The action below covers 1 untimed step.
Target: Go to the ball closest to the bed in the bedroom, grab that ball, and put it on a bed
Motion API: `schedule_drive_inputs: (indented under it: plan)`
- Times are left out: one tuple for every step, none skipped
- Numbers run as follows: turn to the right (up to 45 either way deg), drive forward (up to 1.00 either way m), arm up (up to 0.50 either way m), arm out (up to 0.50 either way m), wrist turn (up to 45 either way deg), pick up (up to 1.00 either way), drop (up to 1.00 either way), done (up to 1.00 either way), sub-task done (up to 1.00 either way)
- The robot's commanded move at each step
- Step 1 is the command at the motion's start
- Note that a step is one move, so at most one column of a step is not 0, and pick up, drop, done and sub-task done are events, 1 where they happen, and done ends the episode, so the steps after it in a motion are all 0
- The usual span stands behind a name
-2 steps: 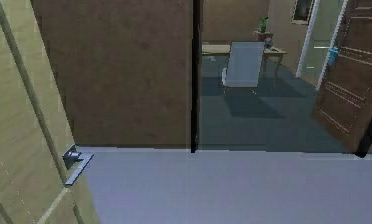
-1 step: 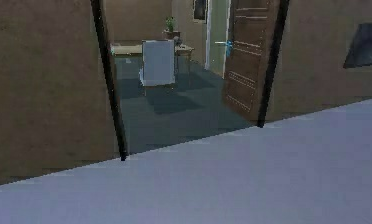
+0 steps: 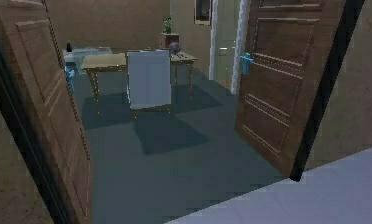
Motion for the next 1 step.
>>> schedule_drive_inputs:
  plan:
    - [3.0,0.0,0.0,0.0,0.0,0.0,0.0,0.0,0.0]
